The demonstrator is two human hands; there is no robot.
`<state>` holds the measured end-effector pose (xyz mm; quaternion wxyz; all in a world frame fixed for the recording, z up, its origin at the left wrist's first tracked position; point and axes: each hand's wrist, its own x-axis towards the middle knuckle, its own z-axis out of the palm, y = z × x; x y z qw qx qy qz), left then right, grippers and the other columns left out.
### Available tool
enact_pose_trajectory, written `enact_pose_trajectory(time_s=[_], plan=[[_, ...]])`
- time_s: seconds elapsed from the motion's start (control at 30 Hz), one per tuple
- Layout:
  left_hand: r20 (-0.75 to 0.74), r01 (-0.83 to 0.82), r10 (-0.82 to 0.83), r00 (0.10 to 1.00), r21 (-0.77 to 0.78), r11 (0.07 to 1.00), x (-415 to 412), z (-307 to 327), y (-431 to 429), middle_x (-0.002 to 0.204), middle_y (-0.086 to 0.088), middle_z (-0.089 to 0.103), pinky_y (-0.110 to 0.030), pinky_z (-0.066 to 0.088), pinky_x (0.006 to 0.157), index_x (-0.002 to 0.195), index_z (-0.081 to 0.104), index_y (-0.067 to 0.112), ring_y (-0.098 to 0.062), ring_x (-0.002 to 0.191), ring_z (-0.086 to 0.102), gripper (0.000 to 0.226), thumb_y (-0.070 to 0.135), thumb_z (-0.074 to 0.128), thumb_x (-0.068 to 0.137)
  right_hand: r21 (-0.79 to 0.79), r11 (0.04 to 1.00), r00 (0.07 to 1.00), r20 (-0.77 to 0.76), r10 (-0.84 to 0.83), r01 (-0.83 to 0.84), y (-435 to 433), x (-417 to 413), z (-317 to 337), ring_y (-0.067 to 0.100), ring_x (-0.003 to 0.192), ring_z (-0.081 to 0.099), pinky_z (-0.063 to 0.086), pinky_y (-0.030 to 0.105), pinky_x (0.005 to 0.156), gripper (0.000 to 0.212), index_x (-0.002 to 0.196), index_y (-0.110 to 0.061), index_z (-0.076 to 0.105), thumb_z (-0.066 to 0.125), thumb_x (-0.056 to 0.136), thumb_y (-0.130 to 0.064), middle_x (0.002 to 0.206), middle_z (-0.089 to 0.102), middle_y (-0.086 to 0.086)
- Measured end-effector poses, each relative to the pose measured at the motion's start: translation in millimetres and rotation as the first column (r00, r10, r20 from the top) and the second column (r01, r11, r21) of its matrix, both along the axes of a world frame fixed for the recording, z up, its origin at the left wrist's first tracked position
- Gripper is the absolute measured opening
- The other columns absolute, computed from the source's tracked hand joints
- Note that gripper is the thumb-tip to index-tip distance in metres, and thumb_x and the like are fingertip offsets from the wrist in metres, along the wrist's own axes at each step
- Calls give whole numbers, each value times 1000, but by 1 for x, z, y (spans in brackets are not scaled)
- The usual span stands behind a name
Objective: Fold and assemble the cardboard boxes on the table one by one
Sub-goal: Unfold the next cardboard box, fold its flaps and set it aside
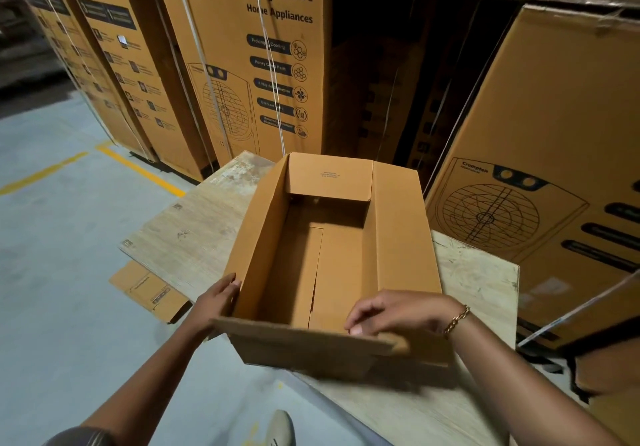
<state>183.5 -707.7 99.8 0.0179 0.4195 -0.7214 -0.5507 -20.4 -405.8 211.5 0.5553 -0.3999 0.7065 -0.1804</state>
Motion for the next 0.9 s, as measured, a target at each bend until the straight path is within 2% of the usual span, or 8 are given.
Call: enact_pose_trajectory(time_s=[0.1,0.17,0.33,0.53,0.63,0.73,0.8,0.9], plan=[[38,39,-37,999,-71,997,0,-2,-1,164,-6,34,-55,34,118,157,35,27,-33,147,37,64,58,38,102,145,981,946,-276,168,-132,0,28,-21,9,127,51,32,34,109,72,141,-32,49,64,82,-69,138,56,-12],[63,46,-39,997,-115,992,-2,0,3,164,-7,33,-53,35,118,158,33,25,-33,147,37,60,53,36,106,216,963,817,-518,255,-163,2,47,-40,13,127,50,21,42,109,81,141,-34,46,58,76,-81,135,59,-11],[96,40,-23,995,-178,983,-9,-1,15,165,-5,30,-57,39,114,160,28,26,-36,148,35,72,64,38,99,91,989,596,-790,145,-119,6,76,-71,19,118,52,4,54,117,55,122,-29,65,50,87,-69,108,70,-3],[235,163,-79,969,-362,918,-17,-15,15,161,-10,36,-54,45,110,158,26,18,-35,142,44,82,58,59,95,-9,999,536,-844,15,-43,11,88,-83,15,110,56,2,50,117,39,109,-29,68,44,96,-57,98,71,-9],[310,215,-64,949,-484,848,-29,-15,7,163,-10,31,-54,42,112,159,24,16,-34,146,38,84,60,56,96,40,997,563,-824,68,-62,5,83,-80,15,110,55,-3,53,118,60,110,-28,69,37,89,-74,99,71,-8],[348,289,-100,932,-546,786,-50,-13,-6,167,-10,21,-54,33,118,162,17,17,-33,152,26,87,62,53,96,2,1000,625,-780,15,-21,-8,70,-76,10,106,56,-6,52,118,87,105,-29,71,13,83,-90,95,71,-11],[359,328,-137,923,-550,768,-69,-10,-15,168,-11,18,-55,31,120,162,14,17,-33,153,23,88,61,53,96,-62,997,655,-752,-78,48,-25,51,-70,7,111,56,0,51,120,83,114,-33,67,10,86,-87,106,70,-15],[363,366,-178,914,-556,746,-103,-3,-27,169,-11,14,-57,29,120,162,12,17,-33,153,20,89,60,53,96,-116,986,675,-719,-166,118,-59,9,-62,8,122,53,21,48,116,62,136,-37,52,29,93,-75,130,60,-18]])
